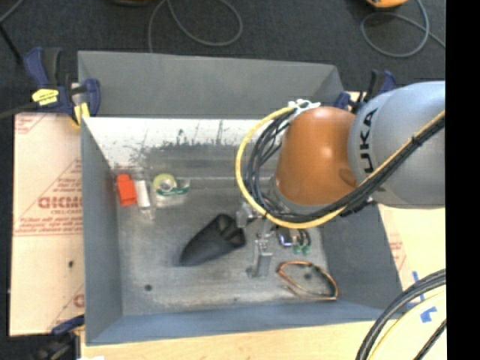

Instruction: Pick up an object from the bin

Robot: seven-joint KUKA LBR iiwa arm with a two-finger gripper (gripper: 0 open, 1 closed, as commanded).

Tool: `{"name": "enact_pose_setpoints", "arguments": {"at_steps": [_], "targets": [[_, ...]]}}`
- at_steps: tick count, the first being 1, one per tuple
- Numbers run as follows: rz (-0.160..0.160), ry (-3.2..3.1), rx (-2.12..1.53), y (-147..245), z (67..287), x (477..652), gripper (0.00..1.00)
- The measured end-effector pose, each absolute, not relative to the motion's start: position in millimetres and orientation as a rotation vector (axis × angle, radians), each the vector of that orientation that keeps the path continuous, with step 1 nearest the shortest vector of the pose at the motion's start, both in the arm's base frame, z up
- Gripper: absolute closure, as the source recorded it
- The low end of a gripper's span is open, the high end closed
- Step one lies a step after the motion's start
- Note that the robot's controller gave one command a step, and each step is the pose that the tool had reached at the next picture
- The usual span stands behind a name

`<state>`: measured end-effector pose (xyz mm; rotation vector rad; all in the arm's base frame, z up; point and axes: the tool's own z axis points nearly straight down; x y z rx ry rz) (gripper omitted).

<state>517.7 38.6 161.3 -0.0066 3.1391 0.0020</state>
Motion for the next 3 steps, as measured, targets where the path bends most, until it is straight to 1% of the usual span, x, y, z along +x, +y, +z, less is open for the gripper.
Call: {"name": "enact_pose_setpoints", "arguments": {"at_steps": [1, 2, 3], "targets": [[0.0, 3.134, -0.085, 58, 122, 532.9, 0.0], [0.002, 3.144, 0.003, 76, 97, 560.7, 0.0], [-0.001, 3.093, -0.502, 102, 81, 574.6, 1.0]]}}
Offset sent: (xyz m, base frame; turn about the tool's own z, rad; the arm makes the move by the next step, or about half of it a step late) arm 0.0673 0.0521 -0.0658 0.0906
